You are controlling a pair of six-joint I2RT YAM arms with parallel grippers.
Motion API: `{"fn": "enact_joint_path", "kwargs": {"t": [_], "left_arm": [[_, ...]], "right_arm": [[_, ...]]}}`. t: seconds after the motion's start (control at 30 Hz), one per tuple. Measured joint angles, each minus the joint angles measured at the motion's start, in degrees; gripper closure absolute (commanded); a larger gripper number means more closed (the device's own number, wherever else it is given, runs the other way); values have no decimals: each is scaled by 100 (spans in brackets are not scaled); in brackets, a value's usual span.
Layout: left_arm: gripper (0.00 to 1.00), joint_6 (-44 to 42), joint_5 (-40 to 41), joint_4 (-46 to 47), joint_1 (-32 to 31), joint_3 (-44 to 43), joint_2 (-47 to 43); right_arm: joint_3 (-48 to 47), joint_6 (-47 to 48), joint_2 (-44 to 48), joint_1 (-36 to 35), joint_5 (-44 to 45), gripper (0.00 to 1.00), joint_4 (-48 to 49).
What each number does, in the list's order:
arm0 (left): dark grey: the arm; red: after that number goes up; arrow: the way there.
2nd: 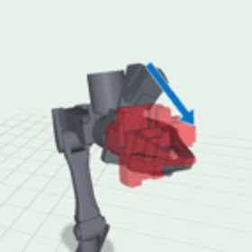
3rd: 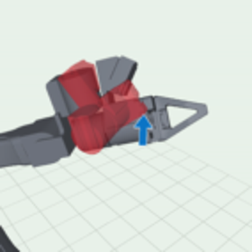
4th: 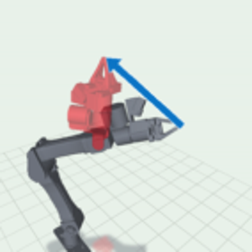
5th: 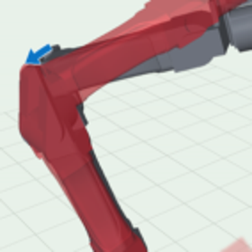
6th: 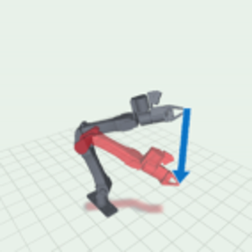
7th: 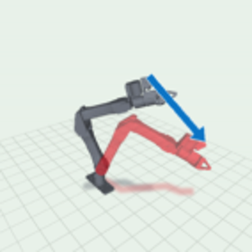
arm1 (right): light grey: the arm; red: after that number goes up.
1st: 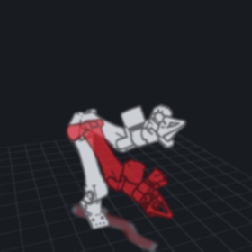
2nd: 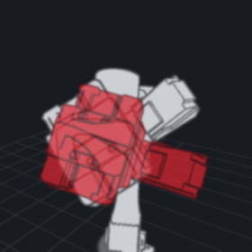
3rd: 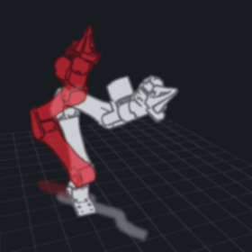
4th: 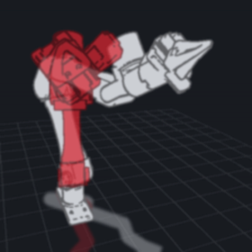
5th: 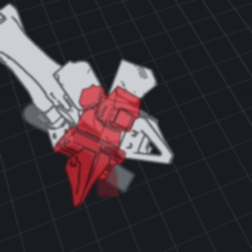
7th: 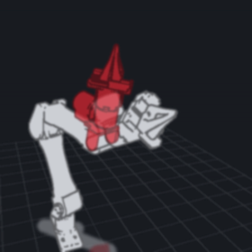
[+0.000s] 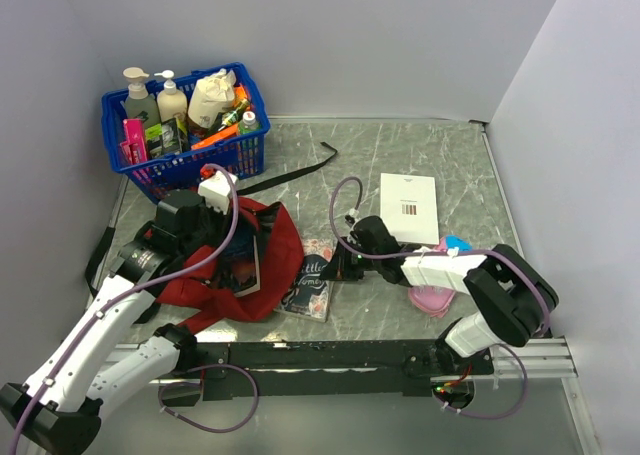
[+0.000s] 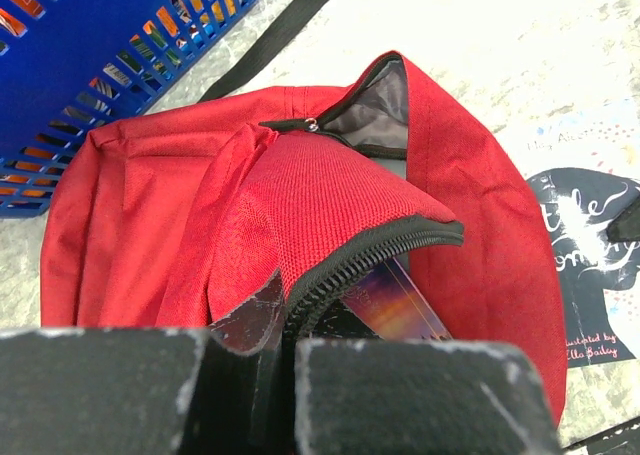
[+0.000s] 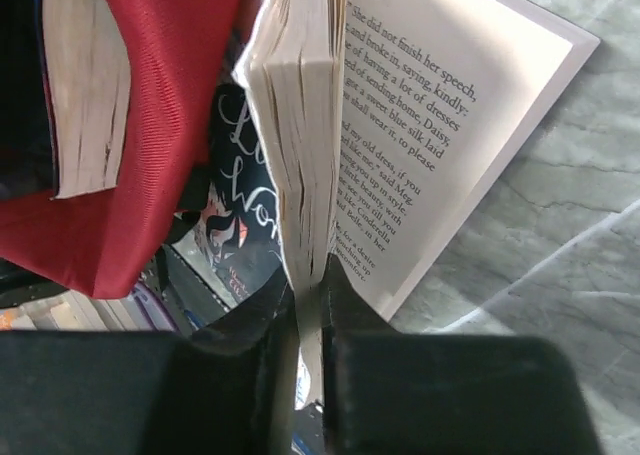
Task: Pack the student bag
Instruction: Pick up the book from the center of the board.
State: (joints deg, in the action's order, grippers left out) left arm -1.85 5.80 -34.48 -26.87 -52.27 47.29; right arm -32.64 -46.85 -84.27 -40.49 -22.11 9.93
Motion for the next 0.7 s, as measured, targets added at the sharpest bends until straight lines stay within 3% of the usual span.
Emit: {"fn": "enact_joint_path", "kwargs": {"t": [0.13, 0.27, 0.43, 0.7], "left_arm": [[99, 0, -2, -2, 13, 0, 0], [99, -2, -22, -2, 17, -4, 11], [99, -2, -44, -9, 22, -48, 57], [99, -2, -46, -11, 22, -120, 98]], "right_arm": [[0, 101, 249, 24, 26, 100, -146], [-114, 446, 1329, 114, 114, 100, -905], [-1495, 994, 1923, 188, 245, 100, -2181], [-2522, 636, 1687, -48, -887, 100, -1810]]}}
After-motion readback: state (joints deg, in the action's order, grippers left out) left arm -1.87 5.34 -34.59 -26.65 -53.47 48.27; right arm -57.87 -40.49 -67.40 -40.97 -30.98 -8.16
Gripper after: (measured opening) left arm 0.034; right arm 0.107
